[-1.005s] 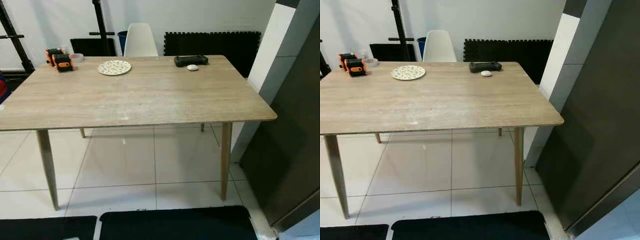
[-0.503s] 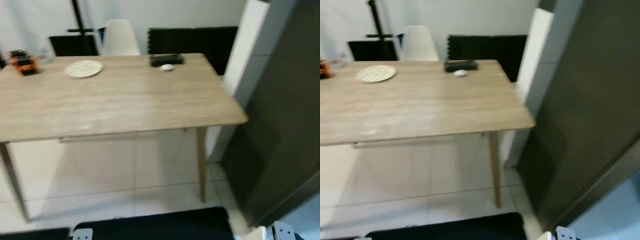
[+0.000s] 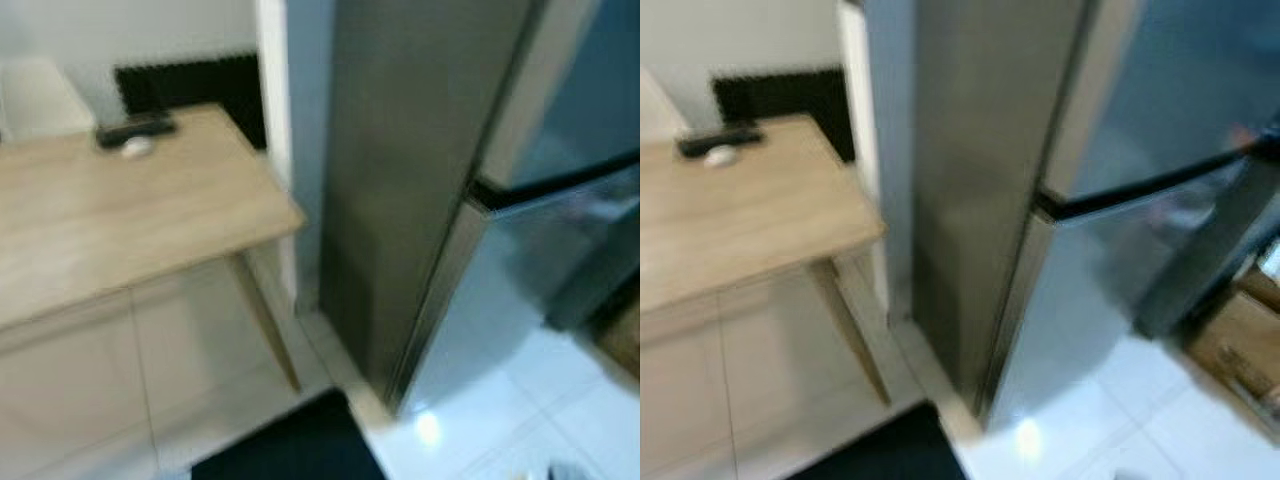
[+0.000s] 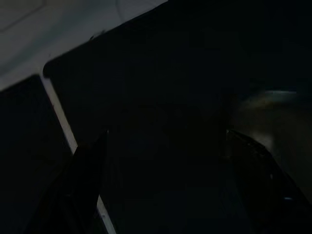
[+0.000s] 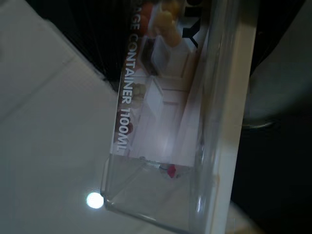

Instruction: Restocking fridge

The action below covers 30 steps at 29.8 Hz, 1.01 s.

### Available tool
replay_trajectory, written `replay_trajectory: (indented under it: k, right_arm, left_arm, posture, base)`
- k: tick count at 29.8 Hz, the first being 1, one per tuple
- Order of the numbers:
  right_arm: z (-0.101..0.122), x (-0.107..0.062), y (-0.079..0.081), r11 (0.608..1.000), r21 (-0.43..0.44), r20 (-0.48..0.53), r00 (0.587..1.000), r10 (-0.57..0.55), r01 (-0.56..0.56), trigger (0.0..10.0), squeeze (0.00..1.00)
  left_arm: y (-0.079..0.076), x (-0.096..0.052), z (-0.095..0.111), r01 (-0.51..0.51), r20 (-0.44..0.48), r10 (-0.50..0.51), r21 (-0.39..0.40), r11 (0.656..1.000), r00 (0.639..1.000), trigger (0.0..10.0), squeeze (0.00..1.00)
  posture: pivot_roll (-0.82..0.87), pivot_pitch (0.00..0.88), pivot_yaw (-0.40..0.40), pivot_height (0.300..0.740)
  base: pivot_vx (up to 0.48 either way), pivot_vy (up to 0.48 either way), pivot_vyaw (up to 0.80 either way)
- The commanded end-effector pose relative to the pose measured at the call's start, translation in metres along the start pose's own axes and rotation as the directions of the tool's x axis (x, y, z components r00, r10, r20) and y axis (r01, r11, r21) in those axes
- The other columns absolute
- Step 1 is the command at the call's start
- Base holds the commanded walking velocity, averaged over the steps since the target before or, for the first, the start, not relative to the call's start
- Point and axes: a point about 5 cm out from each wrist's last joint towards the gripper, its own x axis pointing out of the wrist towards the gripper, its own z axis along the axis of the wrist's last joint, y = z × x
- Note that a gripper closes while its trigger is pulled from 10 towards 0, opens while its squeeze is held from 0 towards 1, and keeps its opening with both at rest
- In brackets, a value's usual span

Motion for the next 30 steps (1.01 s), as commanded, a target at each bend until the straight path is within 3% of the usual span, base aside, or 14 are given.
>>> replay_trajectory:
  k: [1, 14, 21, 30]
  right_arm:
    - [0.005, 0.002, 0.009, 1.000, 0.011, 0.027, 0.999, 0.028, -0.028, 10.0, 0.00]
    - [0.012, 0.002, 0.011, 0.997, -0.016, 0.061, 0.995, 0.078, -0.077, 10.0, 0.00]
    - [0.009, 0.002, 0.015, 0.990, -0.060, 0.049, 0.990, 0.129, -0.126, 10.0, 0.00]
    - [0.005, 0.002, 0.016, 0.989, -0.054, 0.041, 0.989, 0.142, -0.140, 10.0, 0.00]
  left_arm:
    - [0.004, 0.000, -0.002, -0.002, -0.010, 0.002, 0.024, 1.000, 1.000, 10.0, 0.00]
    - [0.001, 0.002, 0.011, 0.002, 0.026, -0.003, 0.035, 0.999, 1.000, 10.0, 0.00]
    - [0.000, 0.004, 0.023, -0.001, 0.070, -0.001, 0.028, 1.000, 0.998, 10.0, 0.00]
    - [-0.004, 0.005, 0.031, 0.008, 0.093, -0.011, 0.035, 0.999, 0.996, 10.0, 0.00]
  posture:
    - [-0.07, 0.000, -0.039, 0.740]
    - [-0.07, 0.000, -0.038, 0.740]
    - [-0.07, 0.000, -0.036, 0.740]
    - [-0.08, 0.000, -0.029, 0.740]
  base:
    - [0.000, -0.472, -0.80]
    - [0.000, -0.456, -0.12]
    - [0.000, 0.000, 0.76]
    - [0.000, 0.000, 0.76]
